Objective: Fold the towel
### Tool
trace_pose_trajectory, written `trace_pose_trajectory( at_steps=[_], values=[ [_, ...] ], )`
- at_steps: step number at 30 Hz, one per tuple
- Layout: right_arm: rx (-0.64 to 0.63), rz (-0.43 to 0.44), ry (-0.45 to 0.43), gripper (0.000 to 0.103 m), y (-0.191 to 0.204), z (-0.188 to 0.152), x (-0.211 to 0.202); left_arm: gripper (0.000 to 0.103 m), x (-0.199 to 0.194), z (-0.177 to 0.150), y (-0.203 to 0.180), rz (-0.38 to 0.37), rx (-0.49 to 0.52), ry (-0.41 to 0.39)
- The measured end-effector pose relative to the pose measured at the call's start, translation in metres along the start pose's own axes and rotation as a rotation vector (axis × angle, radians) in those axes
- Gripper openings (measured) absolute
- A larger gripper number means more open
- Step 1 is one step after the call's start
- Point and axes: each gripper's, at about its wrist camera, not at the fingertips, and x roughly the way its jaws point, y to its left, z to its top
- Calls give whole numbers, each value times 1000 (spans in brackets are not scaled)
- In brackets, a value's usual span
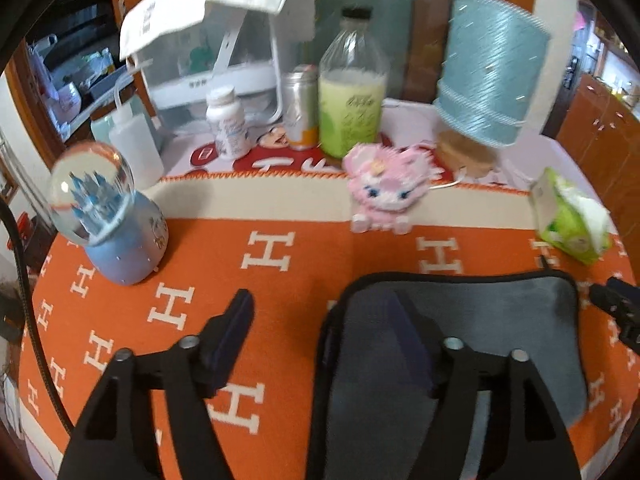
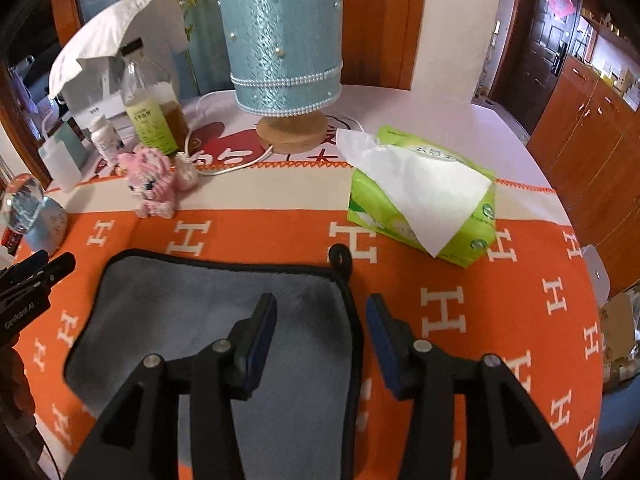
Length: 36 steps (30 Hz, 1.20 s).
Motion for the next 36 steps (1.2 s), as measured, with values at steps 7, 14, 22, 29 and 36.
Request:
trace_pose_trajectory(
  at_steps=[7, 14, 22, 29, 36],
  values=[
    [35, 15, -31, 47, 3, -15, -50, 87, -68, -8, -11, -60, 27, -75],
    [19, 11, -93, 47, 12, -35, -107, 97, -132, -29, -15, -100, 28, -123],
    [5, 38, -151, 47, 19, -62, -159, 102, -182, -56, -19, -112, 44, -156],
    [2, 44, -192, 53, 21, -87, -189, 102, -215, -82, -22, -108, 47, -174],
    [11, 59, -200, 54, 22, -115, -209, 102, -237, -108, -24, -72, 35, -186]
  ],
)
